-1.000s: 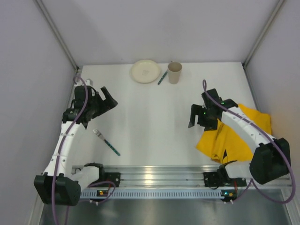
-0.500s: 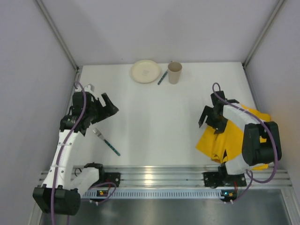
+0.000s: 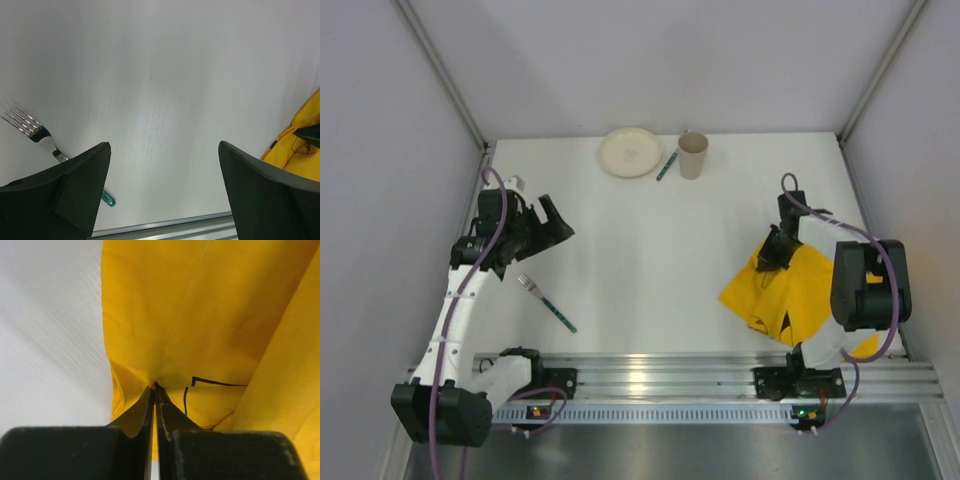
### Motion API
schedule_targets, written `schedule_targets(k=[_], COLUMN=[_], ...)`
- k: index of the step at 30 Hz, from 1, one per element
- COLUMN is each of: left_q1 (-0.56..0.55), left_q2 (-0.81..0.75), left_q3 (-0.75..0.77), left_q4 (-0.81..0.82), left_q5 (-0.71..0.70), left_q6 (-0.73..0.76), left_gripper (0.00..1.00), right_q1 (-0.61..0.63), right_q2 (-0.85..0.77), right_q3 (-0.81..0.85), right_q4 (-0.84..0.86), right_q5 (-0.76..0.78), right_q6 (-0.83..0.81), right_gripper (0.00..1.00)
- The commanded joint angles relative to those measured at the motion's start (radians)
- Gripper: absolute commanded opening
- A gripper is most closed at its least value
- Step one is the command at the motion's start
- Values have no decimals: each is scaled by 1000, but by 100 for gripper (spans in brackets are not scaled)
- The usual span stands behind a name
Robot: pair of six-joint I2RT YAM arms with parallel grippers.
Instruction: Set the dinner table for one person
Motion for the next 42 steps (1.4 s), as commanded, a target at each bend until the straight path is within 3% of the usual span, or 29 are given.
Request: schedule_targets(k=[1,3,8,13,15,16,17,18,19,22,25,33,42], left_q1=[-4,-4,-4,-4,-6,-6,-7,-9,-12,-52,-127,-313,-316], left_q2=[-27,-30,-22,-4,-2,-4,-5,-7,-5,13,15,120,354], left_q3=[14,8,14,50,67,71,76,74,71,27,-42,-205,-277], left_q4=[-24,-19,-4,1,-6,-10,-15,-16,-15,-18,2,79,260], left_q5=[-11,-15,-36,-47,-39,-35,-27,-13,22,33,-19,-107,-87], left_q6=[11,3,-17,-33,-32,-30,-24,-20,-15,-7,-36,-98,-87], left_gripper=[94,94,94,93,94,94,94,95,95,96,96,95,94], right_q1=[61,115,432,714,750,762,762,762,759,746,717,502,285], right_q2=[95,81,71,201,244,250,250,247,232,171,51,-267,-249], right_q3=[-38,7,209,424,507,525,544,573,590,636,569,122,24], right_q4=[98,84,15,22,71,91,106,110,94,-2,-56,-53,-59], right_q5=[-34,-37,-48,-146,-213,-241,-266,-286,-304,-274,-205,-140,-102], right_q6=[3,6,87,181,187,181,176,173,150,88,51,23,-104], right_gripper=[0,0,0,0,2,9,24,89,100,100,100,100,100])
